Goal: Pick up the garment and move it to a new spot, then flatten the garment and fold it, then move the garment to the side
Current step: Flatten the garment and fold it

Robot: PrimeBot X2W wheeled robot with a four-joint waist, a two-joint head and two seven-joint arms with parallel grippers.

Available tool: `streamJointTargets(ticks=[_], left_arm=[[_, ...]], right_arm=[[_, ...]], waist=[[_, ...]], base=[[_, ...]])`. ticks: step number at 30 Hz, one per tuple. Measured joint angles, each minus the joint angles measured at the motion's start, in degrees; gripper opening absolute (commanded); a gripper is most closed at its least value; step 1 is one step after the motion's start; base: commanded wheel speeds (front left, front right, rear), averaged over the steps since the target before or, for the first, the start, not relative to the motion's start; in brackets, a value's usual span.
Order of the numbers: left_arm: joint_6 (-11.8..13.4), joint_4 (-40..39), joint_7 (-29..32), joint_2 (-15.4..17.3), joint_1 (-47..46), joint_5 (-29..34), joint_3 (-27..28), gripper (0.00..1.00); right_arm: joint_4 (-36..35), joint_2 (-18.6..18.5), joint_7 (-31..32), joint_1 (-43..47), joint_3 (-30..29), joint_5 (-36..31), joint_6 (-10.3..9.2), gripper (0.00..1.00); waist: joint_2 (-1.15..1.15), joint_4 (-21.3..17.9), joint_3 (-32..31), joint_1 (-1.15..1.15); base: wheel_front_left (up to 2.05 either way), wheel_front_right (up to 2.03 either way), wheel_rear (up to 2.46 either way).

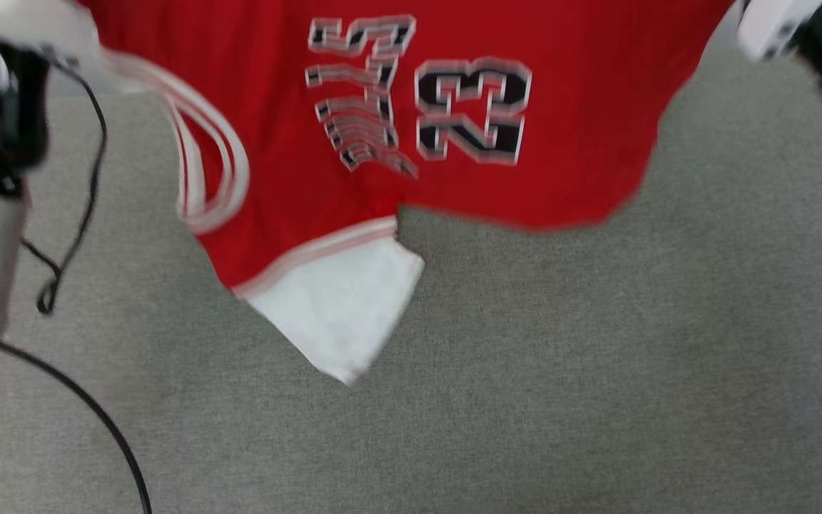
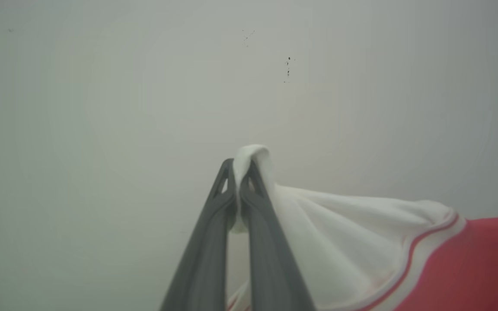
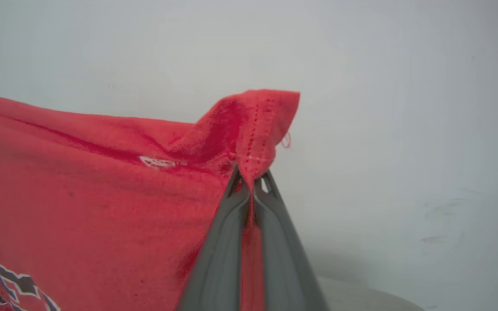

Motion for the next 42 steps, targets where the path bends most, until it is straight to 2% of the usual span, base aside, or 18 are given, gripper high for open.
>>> streamJointTargets(ticks=[11,16,20,26,32,37,42], left_arm=[[-2.15,5.42,-0.80,-0.08,-28.48,5.27,-0.29,0.00],[-3.22,9.13,0.19,-0.37,-35.69,6.02,-0.68,0.00],[-4.13,13.21,0.16,-1.19,-37.68,5.67,-1.02,0.00],[-6.52,20.81,-0.41,-3.57,-37.12,3.47,-1.44,0.00],[-9.55,28.35,-2.50,-5.77,-31.58,1.54,-1.76,0.00],[-12.04,33.22,-4.39,-7.26,-21.86,-0.46,-1.82,0.00],[-13.60,34.74,-5.61,-8.23,-8.21,-2.38,-1.35,0.00]], right_arm=[[-3.10,-1.54,-2.07,-22.41,-5.78,-5.93,0.01,0.00],[-3.03,-1.31,-2.11,-27.65,-6.64,-7.19,0.01,0.00],[-0.55,-0.26,-2.29,-28.99,-6.43,-7.46,0.01,0.00],[5.61,1.46,-3.56,-27.97,-4.36,-6.19,0.00,0.00],[10.28,2.64,-6.04,-22.17,-0.22,-3.41,0.00,0.00],[12.37,3.24,-7.77,-12.89,3.57,0.37,0.00,0.00],[11.38,3.02,-10.20,-0.80,6.60,5.03,0.00,0.00]], waist=[[0.00,0.64,13.03,0.01],[0.00,1.15,18.99,0.01],[0.00,1.62,22.66,0.01],[0.00,2.40,25.21,0.00],[-0.01,2.86,23.75,0.00],[0.00,2.92,19.91,0.00],[0.00,2.92,14.02,0.00]], base=[[0.00,0.00,0.00],[0.00,0.00,0.00],[0.00,0.00,0.00],[0.00,0.00,0.00],[0.00,0.00,0.00],[0.00,0.00,0.00],[0.00,0.00,0.00]])
